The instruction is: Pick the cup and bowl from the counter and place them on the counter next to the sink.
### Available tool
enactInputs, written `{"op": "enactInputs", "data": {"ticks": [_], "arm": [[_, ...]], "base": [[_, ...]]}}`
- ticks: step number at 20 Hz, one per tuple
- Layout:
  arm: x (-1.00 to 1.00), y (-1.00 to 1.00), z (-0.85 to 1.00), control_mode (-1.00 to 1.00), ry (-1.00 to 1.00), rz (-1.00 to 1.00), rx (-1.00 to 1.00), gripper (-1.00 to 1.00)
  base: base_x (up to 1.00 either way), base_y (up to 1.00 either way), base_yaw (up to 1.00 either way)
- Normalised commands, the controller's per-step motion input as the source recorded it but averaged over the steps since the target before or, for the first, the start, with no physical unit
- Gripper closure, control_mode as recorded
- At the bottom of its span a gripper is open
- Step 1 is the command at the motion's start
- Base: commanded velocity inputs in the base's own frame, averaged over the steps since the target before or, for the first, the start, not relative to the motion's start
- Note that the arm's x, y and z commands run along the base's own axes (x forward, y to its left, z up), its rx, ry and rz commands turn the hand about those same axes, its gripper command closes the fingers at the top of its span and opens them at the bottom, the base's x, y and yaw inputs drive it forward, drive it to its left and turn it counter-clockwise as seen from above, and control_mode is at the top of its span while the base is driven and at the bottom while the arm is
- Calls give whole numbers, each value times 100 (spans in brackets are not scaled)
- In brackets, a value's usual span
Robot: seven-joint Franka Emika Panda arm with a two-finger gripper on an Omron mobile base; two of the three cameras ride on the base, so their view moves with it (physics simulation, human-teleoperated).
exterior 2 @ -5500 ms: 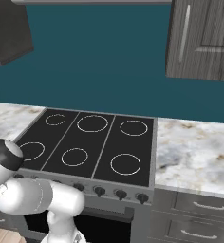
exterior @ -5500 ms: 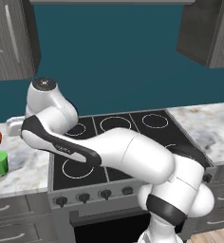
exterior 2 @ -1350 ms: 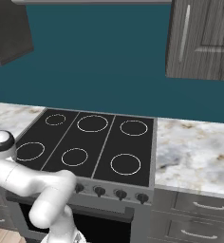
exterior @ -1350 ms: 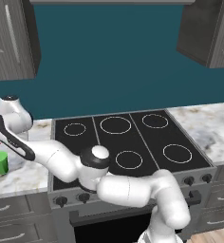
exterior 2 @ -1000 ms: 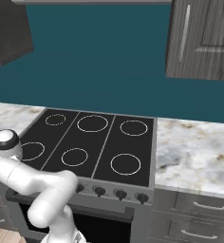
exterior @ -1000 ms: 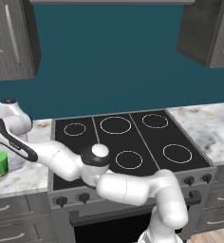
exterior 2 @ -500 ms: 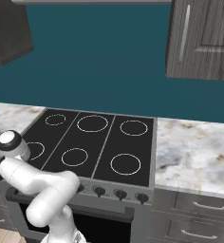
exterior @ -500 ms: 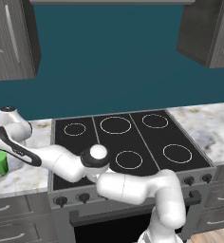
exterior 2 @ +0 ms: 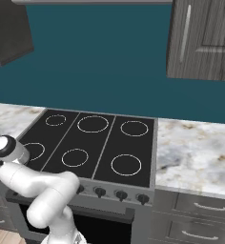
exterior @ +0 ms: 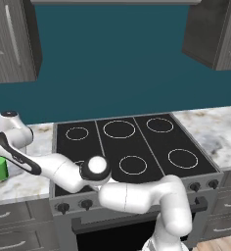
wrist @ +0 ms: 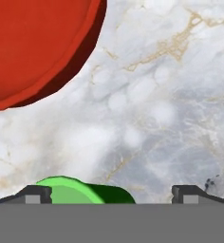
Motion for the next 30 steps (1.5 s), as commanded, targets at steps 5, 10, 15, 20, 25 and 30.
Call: {"op": "enactInputs", "data": {"ticks": [5, 10, 15, 20, 25, 30], "arm": [[-10, 0, -18, -100, 0, 0, 0, -100], [-24, 0, -18, -100, 0, 0, 0, -100], [-29, -9, -16, -100, 0, 0, 0, -100], [-11, -14, -27, -100, 2, 0, 0, -100], [0, 0, 0, -100, 0, 0, 3, 100], [0, 0, 0, -100, 0, 0, 0, 100]], "base": [[0, 0, 0], [0, 0, 0], [0, 0, 0], [0, 0, 0], [0, 0, 0], [0, 0, 0]]}}
